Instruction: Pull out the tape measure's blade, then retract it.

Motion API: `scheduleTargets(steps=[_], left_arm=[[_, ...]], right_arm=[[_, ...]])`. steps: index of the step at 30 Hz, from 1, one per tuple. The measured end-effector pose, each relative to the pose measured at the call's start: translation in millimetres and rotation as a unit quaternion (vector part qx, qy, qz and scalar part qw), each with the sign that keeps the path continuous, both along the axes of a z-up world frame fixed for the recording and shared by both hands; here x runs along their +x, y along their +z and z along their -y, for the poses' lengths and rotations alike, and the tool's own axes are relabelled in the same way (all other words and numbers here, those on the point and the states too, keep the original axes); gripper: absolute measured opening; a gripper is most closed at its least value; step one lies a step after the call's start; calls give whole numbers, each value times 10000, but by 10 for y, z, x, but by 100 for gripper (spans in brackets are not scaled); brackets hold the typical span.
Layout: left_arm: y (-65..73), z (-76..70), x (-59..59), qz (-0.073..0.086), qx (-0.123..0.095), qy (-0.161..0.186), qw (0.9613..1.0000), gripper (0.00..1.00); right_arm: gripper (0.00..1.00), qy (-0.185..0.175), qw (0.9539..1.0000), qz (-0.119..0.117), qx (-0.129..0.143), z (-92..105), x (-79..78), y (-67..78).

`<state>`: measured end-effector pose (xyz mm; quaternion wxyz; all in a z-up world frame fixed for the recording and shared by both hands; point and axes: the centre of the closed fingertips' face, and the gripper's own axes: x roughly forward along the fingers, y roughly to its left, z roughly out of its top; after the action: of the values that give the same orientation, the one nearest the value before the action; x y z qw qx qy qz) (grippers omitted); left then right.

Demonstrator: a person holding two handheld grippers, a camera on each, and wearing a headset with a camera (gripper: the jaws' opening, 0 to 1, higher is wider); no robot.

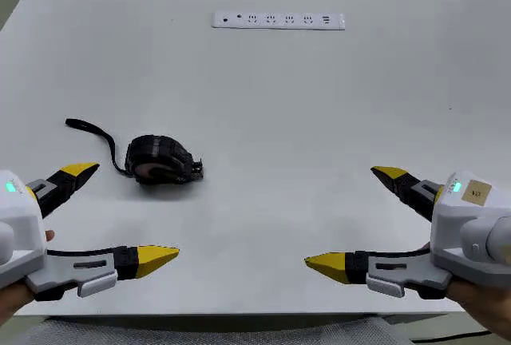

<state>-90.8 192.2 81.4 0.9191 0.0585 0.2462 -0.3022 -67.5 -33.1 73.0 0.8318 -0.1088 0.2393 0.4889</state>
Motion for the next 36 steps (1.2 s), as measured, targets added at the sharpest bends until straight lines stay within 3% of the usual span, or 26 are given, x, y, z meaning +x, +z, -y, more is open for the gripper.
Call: scheduleTargets(steps=[17,22,36], left_arm=[[16,-31,161,-17,192,-223,9996,99],[27,-46,234,-6,239,-296,9993,99],[-38,-68,357,-105,404,-590,9974,97]], right_arm=[[99,261,9996,14,-69,-76,106,-35],[94,380,9992,69,-45,-115,150,-28],[92,711,9973,63,-187,-231,255,-112]])
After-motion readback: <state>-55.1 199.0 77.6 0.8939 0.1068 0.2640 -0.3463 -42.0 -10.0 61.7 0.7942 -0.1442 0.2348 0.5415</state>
